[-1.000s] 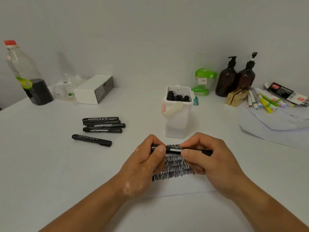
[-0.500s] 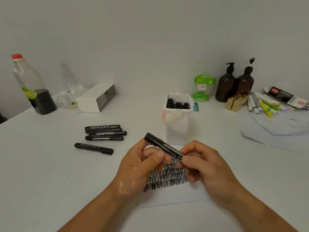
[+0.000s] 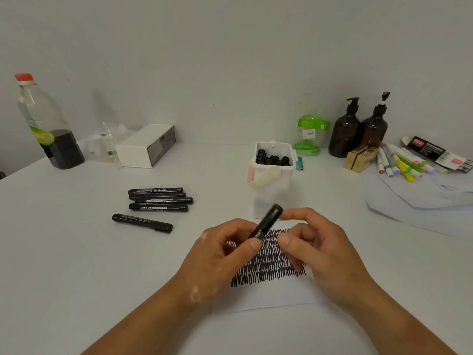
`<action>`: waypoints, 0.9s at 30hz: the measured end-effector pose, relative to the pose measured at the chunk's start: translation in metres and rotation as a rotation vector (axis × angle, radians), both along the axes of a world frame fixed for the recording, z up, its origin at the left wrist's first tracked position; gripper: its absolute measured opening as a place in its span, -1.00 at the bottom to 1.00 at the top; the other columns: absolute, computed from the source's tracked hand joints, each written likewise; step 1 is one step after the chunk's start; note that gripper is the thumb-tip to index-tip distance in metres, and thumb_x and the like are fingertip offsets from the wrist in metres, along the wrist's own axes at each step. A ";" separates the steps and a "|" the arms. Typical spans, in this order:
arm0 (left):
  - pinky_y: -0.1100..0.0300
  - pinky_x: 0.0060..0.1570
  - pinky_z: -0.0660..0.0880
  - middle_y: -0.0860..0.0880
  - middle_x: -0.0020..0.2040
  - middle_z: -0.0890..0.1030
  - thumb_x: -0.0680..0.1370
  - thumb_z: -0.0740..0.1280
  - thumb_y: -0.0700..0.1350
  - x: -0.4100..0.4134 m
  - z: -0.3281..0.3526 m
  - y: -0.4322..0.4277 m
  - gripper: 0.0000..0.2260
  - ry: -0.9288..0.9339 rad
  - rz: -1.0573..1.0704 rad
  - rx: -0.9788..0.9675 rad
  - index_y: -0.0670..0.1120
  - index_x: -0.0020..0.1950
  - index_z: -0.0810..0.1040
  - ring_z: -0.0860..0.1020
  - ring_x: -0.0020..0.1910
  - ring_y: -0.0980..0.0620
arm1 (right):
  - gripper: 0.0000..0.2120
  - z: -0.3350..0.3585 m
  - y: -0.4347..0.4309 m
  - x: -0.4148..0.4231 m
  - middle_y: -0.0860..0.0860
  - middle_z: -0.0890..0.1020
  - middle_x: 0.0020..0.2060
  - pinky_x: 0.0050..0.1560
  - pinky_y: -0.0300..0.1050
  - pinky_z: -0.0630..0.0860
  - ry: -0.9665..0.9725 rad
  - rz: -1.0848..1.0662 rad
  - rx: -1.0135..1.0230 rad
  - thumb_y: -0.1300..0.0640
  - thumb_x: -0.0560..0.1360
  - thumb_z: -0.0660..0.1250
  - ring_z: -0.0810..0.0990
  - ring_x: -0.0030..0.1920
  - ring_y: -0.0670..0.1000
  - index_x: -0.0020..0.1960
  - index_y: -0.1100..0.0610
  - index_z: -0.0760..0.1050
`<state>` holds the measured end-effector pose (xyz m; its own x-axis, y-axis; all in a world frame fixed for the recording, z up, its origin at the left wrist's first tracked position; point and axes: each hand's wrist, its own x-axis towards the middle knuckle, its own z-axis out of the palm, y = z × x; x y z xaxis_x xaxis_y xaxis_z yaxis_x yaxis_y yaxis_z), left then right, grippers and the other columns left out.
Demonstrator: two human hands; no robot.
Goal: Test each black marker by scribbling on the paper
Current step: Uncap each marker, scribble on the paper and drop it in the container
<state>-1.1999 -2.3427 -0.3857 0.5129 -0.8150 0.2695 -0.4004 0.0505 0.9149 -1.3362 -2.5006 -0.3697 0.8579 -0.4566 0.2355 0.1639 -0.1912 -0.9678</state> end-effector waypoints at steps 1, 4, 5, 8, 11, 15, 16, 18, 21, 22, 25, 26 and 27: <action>0.08 -0.23 0.49 0.05 -0.19 0.62 0.54 0.36 0.12 0.000 0.000 0.001 -0.81 -0.050 -0.004 0.027 0.11 0.10 0.64 0.51 -0.29 -0.02 | -0.69 0.000 0.000 -0.001 0.02 0.59 -0.37 -0.36 -0.13 0.48 0.003 0.019 0.005 -0.04 0.37 0.48 0.51 -0.39 -0.01 0.11 -0.12 0.61; 0.12 -0.10 0.55 0.11 -0.06 0.66 0.57 0.37 0.07 0.002 -0.001 0.003 -0.85 -0.174 0.002 0.083 0.20 0.12 0.64 0.60 -0.12 0.06 | -0.74 -0.001 0.001 -0.001 -0.05 0.59 -0.37 -0.37 -0.15 0.45 0.023 0.060 -0.034 -0.05 0.40 0.46 0.48 -0.39 -0.04 0.08 -0.12 0.64; 0.18 -0.10 0.53 0.13 -0.06 0.65 0.56 0.38 0.08 0.002 -0.002 0.003 -0.84 -0.194 0.007 0.088 0.20 0.12 0.65 0.59 -0.10 0.06 | -0.82 -0.002 0.001 -0.001 -0.06 0.60 -0.37 -0.37 -0.16 0.44 0.028 0.061 -0.065 -0.01 0.43 0.45 0.47 -0.40 -0.05 0.03 -0.09 0.65; 0.40 -0.17 0.41 0.17 -0.11 0.62 0.54 0.39 0.09 0.003 -0.002 0.003 -0.85 -0.237 0.007 0.104 0.18 0.09 0.65 0.56 -0.15 0.14 | -0.92 -0.004 0.000 -0.001 -0.04 0.60 -0.41 -0.35 -0.14 0.44 0.033 0.021 -0.132 0.05 0.45 0.43 0.47 -0.41 -0.06 -0.08 -0.03 0.67; 0.42 -0.22 0.39 0.19 -0.16 0.61 0.56 0.40 0.06 0.006 -0.002 0.004 -0.90 -0.217 0.038 0.103 0.17 0.07 0.64 0.53 -0.23 0.19 | -0.92 0.002 -0.014 -0.007 0.01 0.58 -0.45 -0.37 -0.19 0.44 -0.037 -0.091 -0.149 0.13 0.40 0.50 0.46 -0.44 -0.04 -0.11 0.01 0.68; 0.33 -0.23 0.46 0.08 -0.25 0.56 0.57 0.38 0.07 0.015 -0.002 0.005 -0.92 -0.112 0.182 0.055 0.17 0.05 0.62 0.47 -0.31 0.22 | -0.86 0.025 -0.042 -0.020 0.12 0.59 -0.41 -0.32 -0.09 0.47 -0.162 -0.340 -0.153 0.25 0.52 0.43 0.49 -0.39 0.10 -0.07 0.03 0.69; 0.33 -0.22 0.46 0.08 -0.26 0.55 0.56 0.38 0.07 0.018 -0.003 0.005 -0.92 -0.094 0.216 0.046 0.16 0.04 0.62 0.47 -0.31 0.21 | -0.85 0.036 -0.046 -0.020 0.10 0.59 -0.41 -0.34 -0.11 0.48 -0.193 -0.385 -0.157 0.25 0.54 0.42 0.49 -0.39 0.09 -0.07 0.01 0.69; 0.35 -0.23 0.44 0.12 -0.31 0.52 0.56 0.40 0.04 0.020 -0.003 0.005 -0.94 -0.075 0.252 0.031 0.13 0.01 0.63 0.45 -0.34 0.22 | -0.91 0.065 -0.051 -0.016 0.05 0.61 -0.42 -0.38 -0.17 0.48 -0.255 -0.454 -0.179 0.14 0.48 0.44 0.50 -0.42 0.02 -0.10 -0.04 0.67; 0.35 -0.25 0.44 0.15 -0.34 0.50 0.54 0.42 0.01 0.022 -0.005 0.005 -0.97 -0.061 0.265 0.023 0.12 -0.04 0.64 0.42 -0.37 0.22 | -0.98 0.111 -0.057 0.001 -0.02 0.65 -0.42 -0.39 -0.18 0.46 -0.260 -0.506 -0.339 0.02 0.42 0.45 0.51 -0.46 -0.06 -0.15 -0.06 0.65; 0.35 -0.26 0.44 0.15 -0.35 0.49 0.54 0.42 0.00 0.022 -0.006 0.005 -0.98 -0.066 0.268 0.023 0.11 -0.05 0.64 0.42 -0.37 0.21 | -0.98 0.125 -0.060 0.009 -0.03 0.66 -0.41 -0.37 -0.14 0.48 -0.236 -0.522 -0.408 0.02 0.43 0.47 0.52 -0.45 -0.06 -0.16 -0.06 0.64; 0.35 -0.30 0.43 0.16 -0.37 0.48 0.54 0.43 -0.03 0.022 -0.006 0.005 -0.97 -0.090 0.271 0.034 0.11 -0.08 0.65 0.41 -0.40 0.21 | -0.95 0.152 -0.070 0.041 -0.11 0.67 -0.34 -0.26 -0.20 0.50 -0.090 -0.566 -0.660 -0.01 0.46 0.48 0.56 -0.38 -0.16 -0.14 -0.08 0.63; 0.35 -0.31 0.43 0.17 -0.38 0.48 0.54 0.44 -0.05 0.022 -0.006 0.005 -0.95 -0.096 0.271 0.035 0.11 -0.09 0.65 0.41 -0.40 0.21 | -0.95 0.157 -0.071 0.051 -0.16 0.65 -0.31 -0.27 -0.31 0.46 -0.025 -0.575 -0.749 -0.04 0.47 0.47 0.58 -0.34 -0.21 -0.13 -0.09 0.62; 0.35 -0.32 0.42 0.17 -0.39 0.48 0.54 0.44 -0.06 0.022 -0.006 0.004 -0.94 -0.099 0.271 0.034 0.11 -0.10 0.65 0.41 -0.41 0.21 | -0.94 0.160 -0.071 0.061 -0.20 0.64 -0.29 -0.29 -0.41 0.41 0.035 -0.572 -0.832 -0.05 0.47 0.46 0.58 -0.29 -0.25 -0.12 -0.09 0.62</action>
<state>-1.1776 -2.3382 -0.3913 0.6857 -0.6614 0.3038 -0.4822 -0.1003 0.8703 -1.2748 -2.5713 -0.2096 0.5740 -0.5042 0.6452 -0.1901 -0.8485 -0.4939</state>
